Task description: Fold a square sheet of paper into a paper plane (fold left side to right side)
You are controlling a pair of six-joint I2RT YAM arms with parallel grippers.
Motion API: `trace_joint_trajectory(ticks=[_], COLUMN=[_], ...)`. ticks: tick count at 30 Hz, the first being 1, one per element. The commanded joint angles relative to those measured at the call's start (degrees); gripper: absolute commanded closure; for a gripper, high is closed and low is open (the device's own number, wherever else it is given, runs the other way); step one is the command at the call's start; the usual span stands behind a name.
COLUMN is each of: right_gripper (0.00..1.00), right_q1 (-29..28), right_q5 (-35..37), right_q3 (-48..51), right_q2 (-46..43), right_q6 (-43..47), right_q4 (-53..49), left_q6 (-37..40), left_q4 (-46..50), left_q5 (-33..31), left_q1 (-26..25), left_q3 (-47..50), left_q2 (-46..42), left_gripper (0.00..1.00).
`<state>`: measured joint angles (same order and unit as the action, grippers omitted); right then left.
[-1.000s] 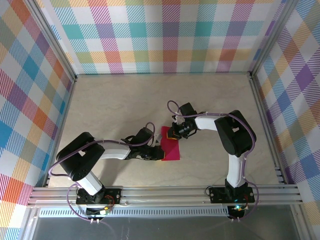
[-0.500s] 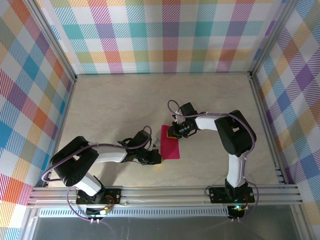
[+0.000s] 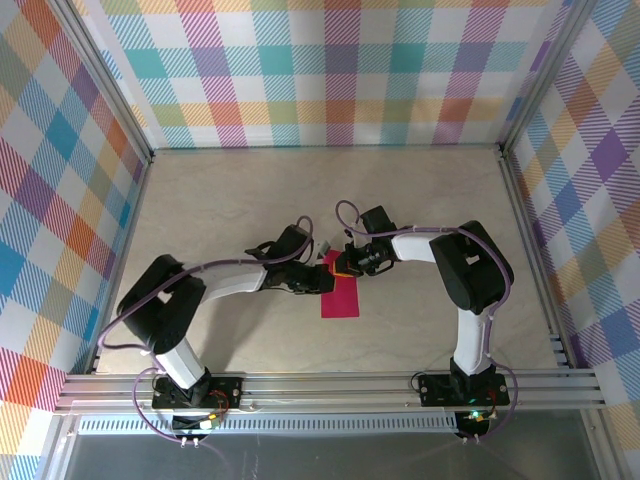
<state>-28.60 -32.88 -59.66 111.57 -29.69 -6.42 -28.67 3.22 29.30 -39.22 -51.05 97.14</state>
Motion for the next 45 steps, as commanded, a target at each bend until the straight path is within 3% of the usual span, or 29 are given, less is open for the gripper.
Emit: trace_joint_trajectory(ticks=[1,14,21,26,32,45], right_gripper=[1.00,1.00,0.90,0.93,0.99,1.00], right_q1=[-0.44,-0.67,-0.45,-0.33,-2.07,-6.91], right_q5=[2.04,0.04,1.44,3.93,1.94,2.32], right_q3=[1.02,-0.84,-1.33,3.63,13.08,15.51], right_q2=[-0.39,-2.99,-10.92,-18.27,-25.19,-17.60], right_q6=[0.87,0.51,2.11,2.88,-1.75,-5.37], right_q4=[-0.45,-0.85,-5.19,-8.75,-4.70,1.40], left_q6=[2.12,1.23,-1.40,-3.35,-3.98,-3.93], left_q4=[2.85,3.57,1.93,0.33,-0.23,0.60], left_q5=[-1.26,-4.78,-5.29,-5.66,-5.57,-5.68], left_q1=[0.37,-0.15,-1.45,-1.82,-2.09,-2.09], left_q3=[-2.91,-2.44,-0.39,0.93,0.90,0.05], left_q2=[3.67,8.30,8.18,7.09,7.01,6.83], left_gripper=[1.00,1.00,1.00,1.00,1.00,1.00])
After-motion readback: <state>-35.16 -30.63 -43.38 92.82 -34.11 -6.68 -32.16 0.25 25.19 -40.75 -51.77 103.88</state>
